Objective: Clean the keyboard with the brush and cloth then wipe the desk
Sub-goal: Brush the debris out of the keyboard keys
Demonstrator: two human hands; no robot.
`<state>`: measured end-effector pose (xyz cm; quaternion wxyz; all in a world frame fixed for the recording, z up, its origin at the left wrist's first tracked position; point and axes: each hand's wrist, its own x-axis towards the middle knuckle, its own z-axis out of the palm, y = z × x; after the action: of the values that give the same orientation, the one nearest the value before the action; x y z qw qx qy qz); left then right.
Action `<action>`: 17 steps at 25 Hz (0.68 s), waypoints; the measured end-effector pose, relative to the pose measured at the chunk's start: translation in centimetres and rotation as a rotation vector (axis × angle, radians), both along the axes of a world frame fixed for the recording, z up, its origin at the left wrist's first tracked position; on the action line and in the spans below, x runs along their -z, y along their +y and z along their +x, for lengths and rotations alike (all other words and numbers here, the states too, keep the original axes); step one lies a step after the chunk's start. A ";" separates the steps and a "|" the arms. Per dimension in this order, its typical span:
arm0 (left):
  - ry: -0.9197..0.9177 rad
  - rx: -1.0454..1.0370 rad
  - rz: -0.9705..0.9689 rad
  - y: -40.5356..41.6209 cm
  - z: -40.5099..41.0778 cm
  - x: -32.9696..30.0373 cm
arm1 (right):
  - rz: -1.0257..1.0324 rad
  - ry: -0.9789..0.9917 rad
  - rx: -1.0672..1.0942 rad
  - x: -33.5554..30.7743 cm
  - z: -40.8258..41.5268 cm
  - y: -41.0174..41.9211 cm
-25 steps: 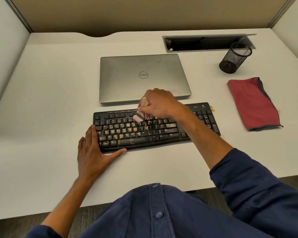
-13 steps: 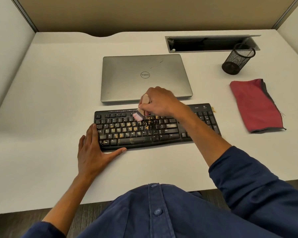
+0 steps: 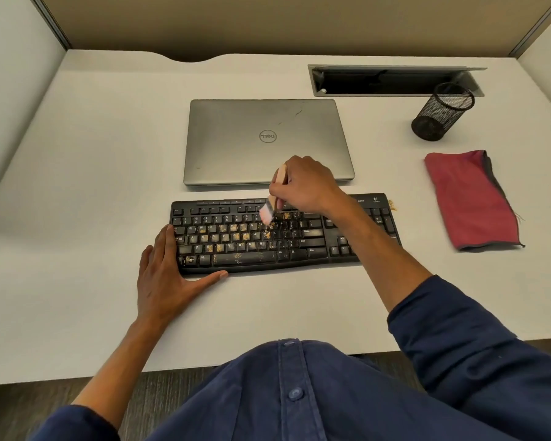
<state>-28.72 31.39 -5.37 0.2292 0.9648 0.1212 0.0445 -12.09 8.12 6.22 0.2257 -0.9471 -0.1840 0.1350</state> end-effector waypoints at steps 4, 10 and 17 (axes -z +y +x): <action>0.005 -0.004 -0.007 -0.1 0.0 0.0 | 0.099 -0.012 0.058 -0.1 -0.5 -0.8; 0.016 -0.003 -0.014 0.0 0.0 0.1 | 0.164 -0.077 0.173 0.9 -0.6 -1.5; 0.009 -0.002 -0.019 0.1 0.1 0.1 | 0.134 -0.172 0.196 1.5 -1.7 -1.4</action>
<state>-28.63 31.48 -5.51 0.2378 0.9626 0.1237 0.0394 -13.79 6.67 4.75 0.2841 -0.9513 -0.1182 0.0179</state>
